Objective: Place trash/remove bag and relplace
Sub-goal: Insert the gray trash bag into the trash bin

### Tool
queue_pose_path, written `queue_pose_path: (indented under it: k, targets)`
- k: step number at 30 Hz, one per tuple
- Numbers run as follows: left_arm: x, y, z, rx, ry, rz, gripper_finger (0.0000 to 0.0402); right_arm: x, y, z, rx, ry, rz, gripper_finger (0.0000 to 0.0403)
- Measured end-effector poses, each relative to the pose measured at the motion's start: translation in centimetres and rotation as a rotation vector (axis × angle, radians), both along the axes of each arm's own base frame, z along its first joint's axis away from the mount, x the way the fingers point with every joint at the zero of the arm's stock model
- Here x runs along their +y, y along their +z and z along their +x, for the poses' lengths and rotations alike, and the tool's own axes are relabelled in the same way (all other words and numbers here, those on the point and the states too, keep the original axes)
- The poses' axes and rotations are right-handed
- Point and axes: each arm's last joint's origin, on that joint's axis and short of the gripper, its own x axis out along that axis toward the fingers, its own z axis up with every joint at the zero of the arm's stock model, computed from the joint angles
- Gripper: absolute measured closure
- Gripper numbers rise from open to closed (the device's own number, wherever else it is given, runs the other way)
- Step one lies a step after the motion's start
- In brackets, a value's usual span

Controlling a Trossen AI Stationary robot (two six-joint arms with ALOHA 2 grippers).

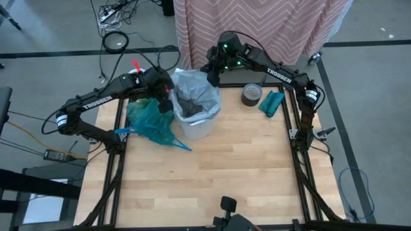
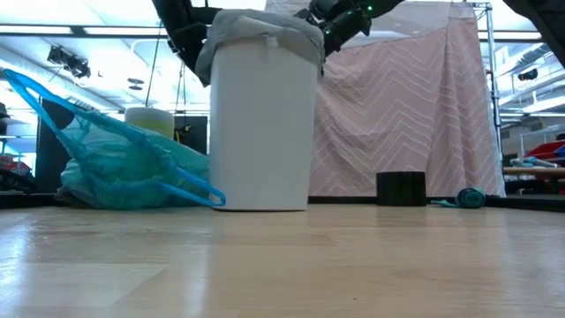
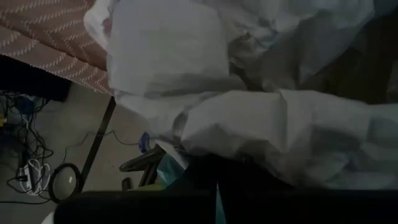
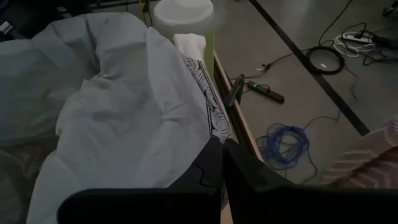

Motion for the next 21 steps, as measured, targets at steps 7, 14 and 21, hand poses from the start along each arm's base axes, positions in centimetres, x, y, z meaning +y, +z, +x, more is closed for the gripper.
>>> queue_pose_path:
  k: [7, 14, 21]
  targets:
    - [0.0, 0.0, 0.0, 0.006, 0.010, 0.012, 0.0390, -0.2, 0.1, 0.0, 0.002, -0.038, -0.015, 0.0402]
    - [0.0, 0.0, 0.0, 0.007, 0.012, 0.015, 0.0390, -0.5, 0.2, -0.1, -0.016, -0.048, -0.029, 0.0403]
    - [0.1, 0.0, 0.0, 0.006, 0.013, 0.017, 0.0390, -1.4, -2.1, -0.1, 0.053, -0.054, 0.028, 0.0403]
